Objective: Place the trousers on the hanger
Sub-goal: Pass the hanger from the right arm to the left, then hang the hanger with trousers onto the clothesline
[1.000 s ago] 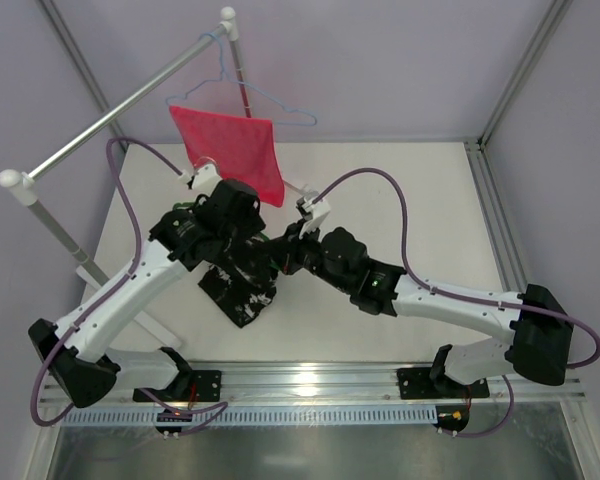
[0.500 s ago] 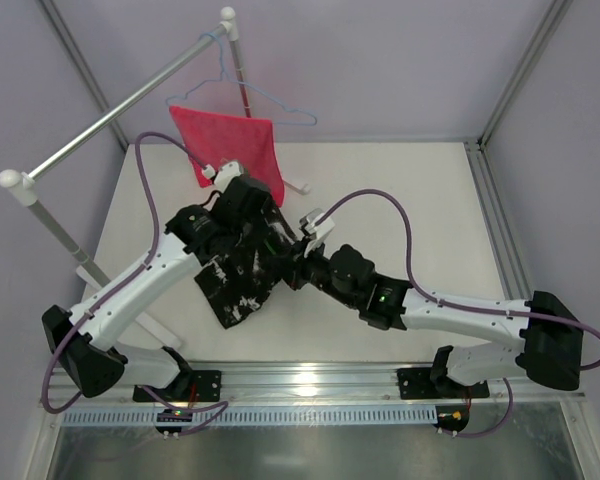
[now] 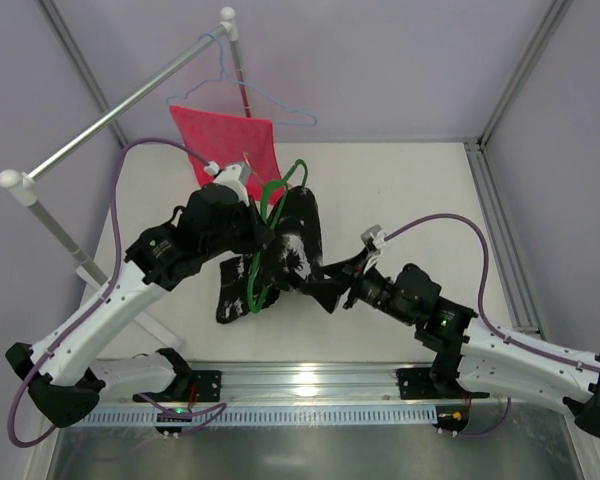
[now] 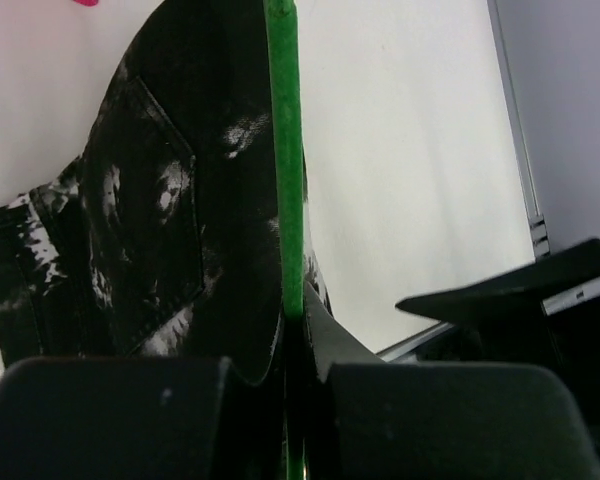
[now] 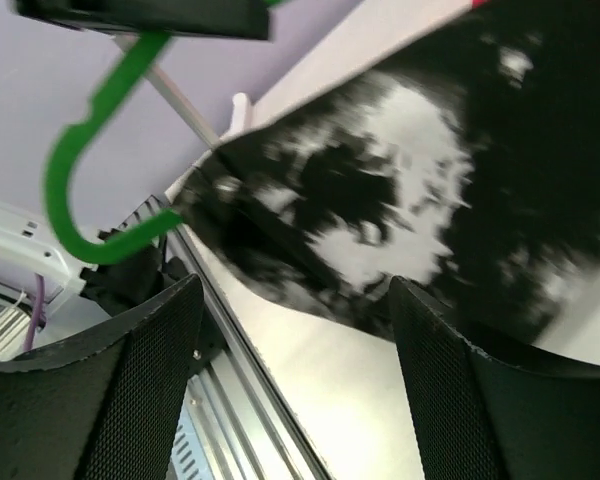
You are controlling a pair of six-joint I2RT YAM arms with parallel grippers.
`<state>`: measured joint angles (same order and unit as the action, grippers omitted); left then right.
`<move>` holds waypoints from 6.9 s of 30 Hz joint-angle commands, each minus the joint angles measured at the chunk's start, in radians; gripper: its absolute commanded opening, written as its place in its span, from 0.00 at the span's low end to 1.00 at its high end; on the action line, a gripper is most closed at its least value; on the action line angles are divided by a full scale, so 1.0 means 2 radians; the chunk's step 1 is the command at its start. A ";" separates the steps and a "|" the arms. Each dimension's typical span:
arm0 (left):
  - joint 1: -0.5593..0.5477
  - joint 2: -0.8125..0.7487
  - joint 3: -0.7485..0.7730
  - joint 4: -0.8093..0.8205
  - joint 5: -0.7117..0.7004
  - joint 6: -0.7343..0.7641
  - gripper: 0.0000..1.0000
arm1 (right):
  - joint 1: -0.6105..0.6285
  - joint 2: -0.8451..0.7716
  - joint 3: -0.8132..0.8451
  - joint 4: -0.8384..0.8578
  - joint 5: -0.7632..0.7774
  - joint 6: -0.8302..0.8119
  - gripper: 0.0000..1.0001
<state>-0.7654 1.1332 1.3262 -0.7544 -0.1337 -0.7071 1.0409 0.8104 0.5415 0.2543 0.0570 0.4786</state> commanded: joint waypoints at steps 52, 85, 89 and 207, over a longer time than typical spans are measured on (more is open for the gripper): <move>-0.061 -0.004 0.023 0.172 -0.242 0.106 0.00 | -0.351 0.422 -0.074 0.688 -0.305 0.407 0.04; -0.107 -0.021 -0.002 0.172 -0.433 0.117 0.00 | -0.294 0.402 -0.150 0.588 -0.181 0.369 0.04; -0.131 -0.021 0.004 0.217 -0.471 0.155 0.00 | -0.262 0.447 -0.141 0.601 -0.148 0.380 0.04; 0.149 -0.023 0.038 0.142 -0.400 0.212 0.00 | -0.094 0.007 0.223 -0.274 0.014 0.162 1.00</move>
<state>-0.4847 1.1210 1.4109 -0.5564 -0.9833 -0.2314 0.8539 0.8616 0.9936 -0.2817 0.0441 0.8299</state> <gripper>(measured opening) 0.009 0.995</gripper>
